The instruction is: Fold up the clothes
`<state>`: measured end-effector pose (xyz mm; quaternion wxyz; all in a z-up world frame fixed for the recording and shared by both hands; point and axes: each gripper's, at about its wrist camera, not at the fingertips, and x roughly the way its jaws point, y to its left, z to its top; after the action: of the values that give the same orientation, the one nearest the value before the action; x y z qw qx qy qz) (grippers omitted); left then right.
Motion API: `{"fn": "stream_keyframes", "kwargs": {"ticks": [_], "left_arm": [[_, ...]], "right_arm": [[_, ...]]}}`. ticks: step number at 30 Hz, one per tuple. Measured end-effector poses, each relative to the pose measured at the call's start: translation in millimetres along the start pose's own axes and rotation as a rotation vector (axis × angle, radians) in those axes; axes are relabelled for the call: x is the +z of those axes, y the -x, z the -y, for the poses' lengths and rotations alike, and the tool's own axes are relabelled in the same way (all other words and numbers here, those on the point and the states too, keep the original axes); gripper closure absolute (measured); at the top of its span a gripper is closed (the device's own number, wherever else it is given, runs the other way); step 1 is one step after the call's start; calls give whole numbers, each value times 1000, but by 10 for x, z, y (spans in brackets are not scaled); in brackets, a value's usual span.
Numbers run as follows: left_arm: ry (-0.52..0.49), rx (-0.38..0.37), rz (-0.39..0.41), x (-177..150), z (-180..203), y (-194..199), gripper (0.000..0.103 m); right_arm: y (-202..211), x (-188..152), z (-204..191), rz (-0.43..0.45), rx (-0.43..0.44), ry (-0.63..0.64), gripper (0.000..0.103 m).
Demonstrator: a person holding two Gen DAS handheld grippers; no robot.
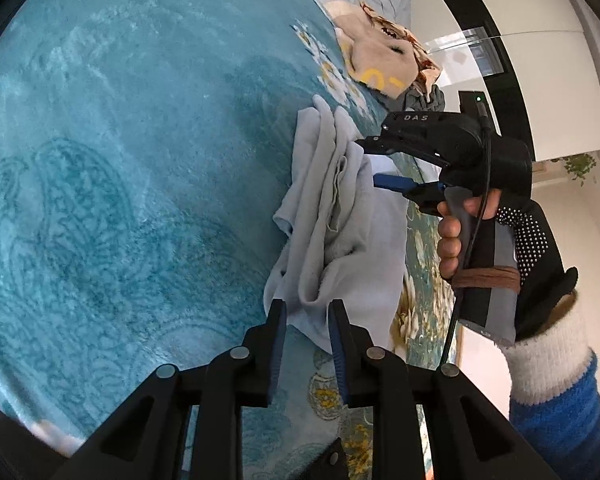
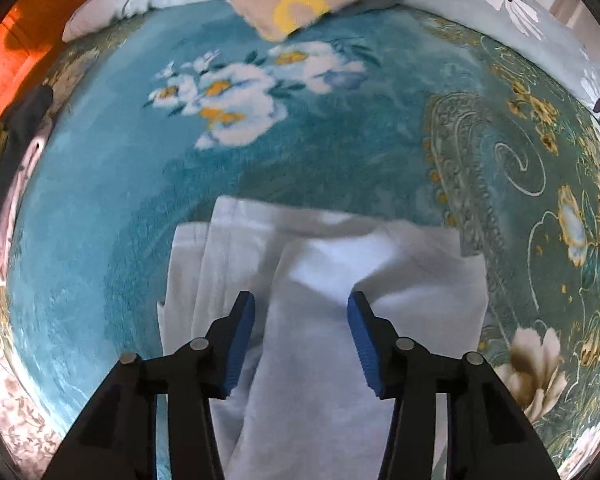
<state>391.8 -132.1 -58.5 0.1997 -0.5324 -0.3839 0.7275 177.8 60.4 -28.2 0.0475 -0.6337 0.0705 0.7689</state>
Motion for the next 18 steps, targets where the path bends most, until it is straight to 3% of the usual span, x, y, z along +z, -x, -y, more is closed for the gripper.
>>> {"fn": "stream_keyframes", "kwargs": {"ticks": [4,8,12,15,18], "left_arm": [[-2,-21,-20,-4,-23,-20,77],[3,-47,-28,21,-81,0,74],[19,-72,-36,45,-146,0,72],[15,-81,-45,46,-159,-2,71],[12,-85,-54,52,-163,-5,71]], "right_arm": [[3,-48,-104,2,-65,58,95],[50,-102,8,23,-43,62,99],[284,-137,44,94,78,20,100],[484,-110,-127,162,125,32,100],[500,-73,-409,166,134,79,100]]}}
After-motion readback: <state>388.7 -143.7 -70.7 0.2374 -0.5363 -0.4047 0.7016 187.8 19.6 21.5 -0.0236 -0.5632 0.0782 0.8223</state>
